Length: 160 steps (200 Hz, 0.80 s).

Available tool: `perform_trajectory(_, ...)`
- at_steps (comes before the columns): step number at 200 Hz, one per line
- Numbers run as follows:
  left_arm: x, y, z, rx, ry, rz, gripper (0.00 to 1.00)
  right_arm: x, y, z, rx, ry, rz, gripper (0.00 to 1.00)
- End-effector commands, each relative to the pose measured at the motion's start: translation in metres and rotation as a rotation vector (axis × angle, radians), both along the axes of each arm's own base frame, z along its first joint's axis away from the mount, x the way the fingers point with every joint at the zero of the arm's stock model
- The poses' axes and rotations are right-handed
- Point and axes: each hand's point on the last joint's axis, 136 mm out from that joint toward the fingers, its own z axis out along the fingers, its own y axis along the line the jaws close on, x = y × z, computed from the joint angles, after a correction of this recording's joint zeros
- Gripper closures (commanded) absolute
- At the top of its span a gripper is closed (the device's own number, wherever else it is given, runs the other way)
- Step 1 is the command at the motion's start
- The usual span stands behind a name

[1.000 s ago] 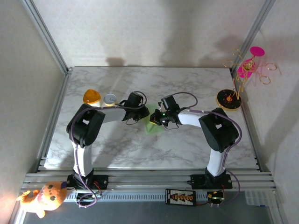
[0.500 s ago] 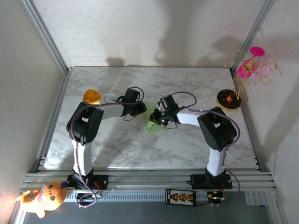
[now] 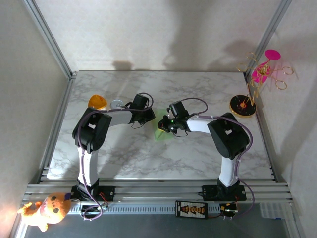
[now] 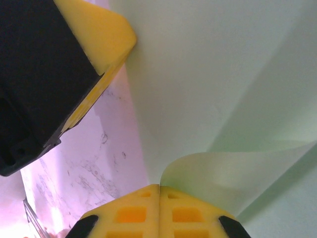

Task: Fold a paper plane with a square sheet of paper (pick it up from the middle)
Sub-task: Fold the triangle a second time at the center of the table.

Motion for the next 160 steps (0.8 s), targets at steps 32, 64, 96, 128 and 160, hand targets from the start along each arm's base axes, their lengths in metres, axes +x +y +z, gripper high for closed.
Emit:
perform_trajectory(32,-0.015,0.012,-0.031,0.061,0.079,0.008,0.89,0.009,0.008,-0.002,0.001,-0.011,-0.017,1.0)
perform_trajectory(64,-0.017,0.012,-0.032,0.061,0.085,0.007,0.89,0.01,0.008,-0.005,-0.003,-0.009,-0.019,1.0)
perform_trajectory(96,-0.017,0.013,-0.033,0.063,0.087,0.007,0.89,0.01,0.009,-0.007,-0.003,-0.004,-0.02,1.0)
perform_trajectory(128,-0.018,0.012,-0.034,0.06,0.09,0.005,0.89,0.01,0.009,-0.009,-0.006,-0.001,-0.022,1.0)
perform_trajectory(160,-0.019,0.012,-0.038,0.057,0.095,0.01,0.89,0.01,0.008,-0.012,-0.012,0.002,-0.028,1.0)
